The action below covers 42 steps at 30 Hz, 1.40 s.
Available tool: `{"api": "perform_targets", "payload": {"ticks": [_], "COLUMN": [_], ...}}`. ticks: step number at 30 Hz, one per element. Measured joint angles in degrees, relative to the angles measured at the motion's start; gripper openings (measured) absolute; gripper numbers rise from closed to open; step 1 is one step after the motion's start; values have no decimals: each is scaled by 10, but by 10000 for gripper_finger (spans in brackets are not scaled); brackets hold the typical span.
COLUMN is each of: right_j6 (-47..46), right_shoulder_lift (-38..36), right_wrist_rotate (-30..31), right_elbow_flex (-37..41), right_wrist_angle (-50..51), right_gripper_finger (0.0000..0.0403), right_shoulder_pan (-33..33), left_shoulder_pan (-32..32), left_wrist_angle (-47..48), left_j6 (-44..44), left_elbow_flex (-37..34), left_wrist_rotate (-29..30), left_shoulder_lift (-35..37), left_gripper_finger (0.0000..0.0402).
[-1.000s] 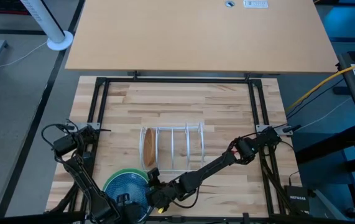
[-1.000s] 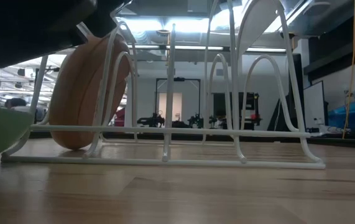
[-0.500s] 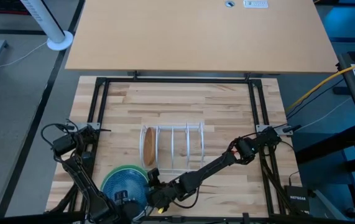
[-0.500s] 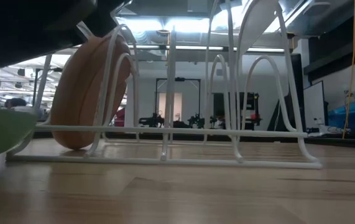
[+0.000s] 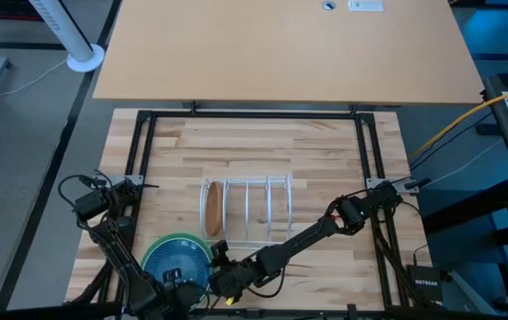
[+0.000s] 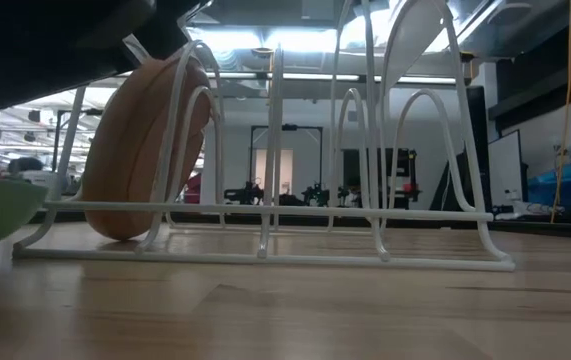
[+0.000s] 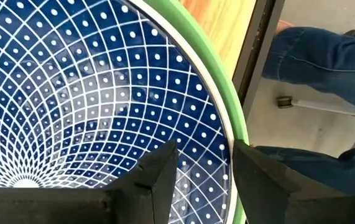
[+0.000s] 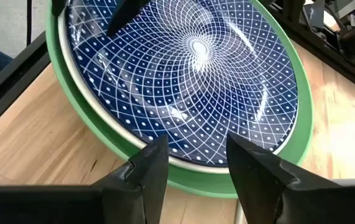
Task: Sort dishes
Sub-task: Put the blue plate into the dish rack
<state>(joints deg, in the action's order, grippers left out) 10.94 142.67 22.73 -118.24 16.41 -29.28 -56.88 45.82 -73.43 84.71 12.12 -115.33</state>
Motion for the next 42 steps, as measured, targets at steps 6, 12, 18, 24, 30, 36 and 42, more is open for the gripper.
{"api": "perform_targets", "payload": {"ticks": [6, 12, 18, 24, 30, 36, 42], "right_j6": [0, 0, 0, 0, 0, 0, 0], "right_shoulder_lift": [0, 0, 0, 0, 0, 0, 0], "right_wrist_rotate": [1, 1, 2, 2, 2, 2, 2], "right_elbow_flex": [0, 0, 0, 0, 0, 0, 0], "right_wrist_angle": [0, 0, 0, 0, 0, 0, 0], "right_gripper_finger": [165, 165, 165, 165, 165, 165, 165], "right_shoulder_pan": [0, 0, 0, 0, 0, 0, 0], "left_shoulder_pan": [0, 0, 0, 0, 0, 0, -1], "left_wrist_angle": [3, 3, 4, 7, 5, 55, 75], "left_j6": [-2, -27, -33, -30, -29, -42, -33], "left_elbow_flex": [0, 0, 0, 11, 28, 28, 28], "left_wrist_rotate": [0, -5, -17, -18, -18, -16, 6], "left_shoulder_lift": [1, 5, 6, 6, 7, 7, 2], "left_gripper_finger": [143, 143, 143, 143, 143, 143, 143]}}
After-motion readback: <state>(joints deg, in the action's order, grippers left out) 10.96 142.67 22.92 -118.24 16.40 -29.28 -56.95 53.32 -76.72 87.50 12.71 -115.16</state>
